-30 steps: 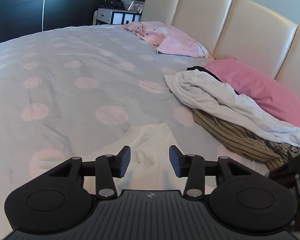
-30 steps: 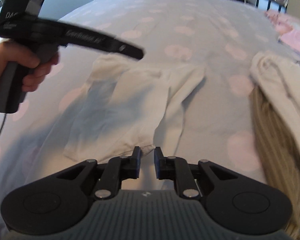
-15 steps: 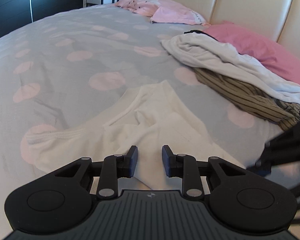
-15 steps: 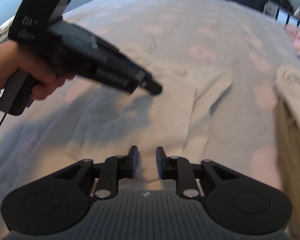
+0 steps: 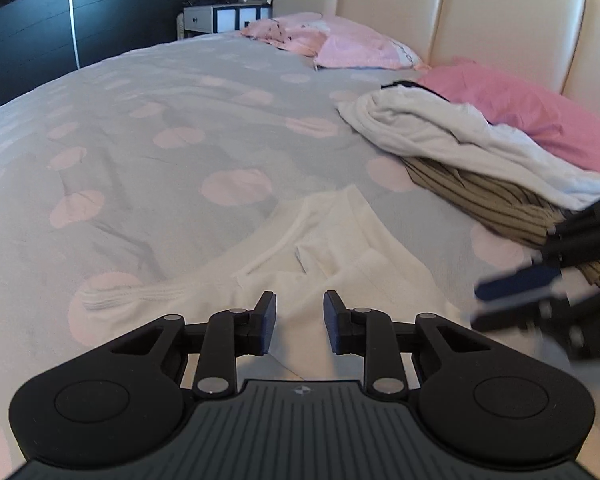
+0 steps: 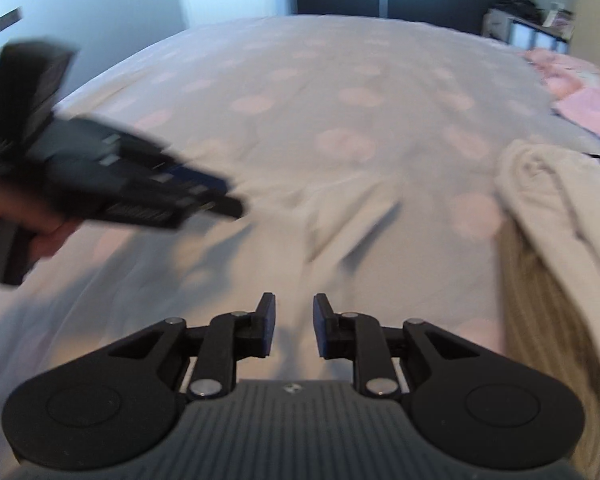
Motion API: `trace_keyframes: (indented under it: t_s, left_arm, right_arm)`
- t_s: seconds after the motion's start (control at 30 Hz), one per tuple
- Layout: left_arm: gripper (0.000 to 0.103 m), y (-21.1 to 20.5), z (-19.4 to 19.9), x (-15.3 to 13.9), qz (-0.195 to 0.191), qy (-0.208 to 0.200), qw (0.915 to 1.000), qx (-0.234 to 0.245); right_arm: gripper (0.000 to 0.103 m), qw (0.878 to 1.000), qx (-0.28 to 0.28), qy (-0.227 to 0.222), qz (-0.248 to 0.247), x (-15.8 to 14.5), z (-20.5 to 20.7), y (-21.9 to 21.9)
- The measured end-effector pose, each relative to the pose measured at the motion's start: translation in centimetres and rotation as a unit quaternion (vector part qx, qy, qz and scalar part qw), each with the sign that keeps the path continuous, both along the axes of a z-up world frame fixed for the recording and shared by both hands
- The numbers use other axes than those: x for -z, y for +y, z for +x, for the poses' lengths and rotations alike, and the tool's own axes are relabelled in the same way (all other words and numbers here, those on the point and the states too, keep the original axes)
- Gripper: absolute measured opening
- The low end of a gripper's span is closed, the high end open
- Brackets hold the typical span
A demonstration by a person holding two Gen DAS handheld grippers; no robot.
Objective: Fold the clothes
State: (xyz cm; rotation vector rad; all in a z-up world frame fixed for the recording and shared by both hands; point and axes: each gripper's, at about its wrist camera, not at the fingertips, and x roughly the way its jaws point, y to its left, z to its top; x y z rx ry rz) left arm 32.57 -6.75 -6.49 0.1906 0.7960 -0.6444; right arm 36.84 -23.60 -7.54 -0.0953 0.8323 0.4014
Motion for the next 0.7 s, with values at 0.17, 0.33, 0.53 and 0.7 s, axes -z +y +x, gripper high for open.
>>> trace_keyframes:
  t_s: [0.17,0.33,0.53,0.7]
  left_arm:
    - [0.024,-2.0,-0.3,-0.3,0.001,-0.006,0.9998,0.017]
    - [0.024,-2.8,-0.3,0.4,0.015,-0.002,0.9995,0.026]
    - [0.024,-1.7,-0.7,1.0,0.030,0.000,0.9993,0.024]
    - [0.024,0.0,-0.4,0.5,0.015,-0.001,0.9999,0.003]
  right_arm:
    - [0.005,0.999,0.010,-0.024,0.023,0.4,2.2,-0.6]
    - [0.004,0.999,-0.011,-0.007,0.036,1.9,3.6,0.5]
    - [0.000,0.998,0.053,0.019,0.001,3.9,4.7,-2.5]
    - [0.005,0.999,0.037,-0.001,0.034,2.1,4.4,-2.5]
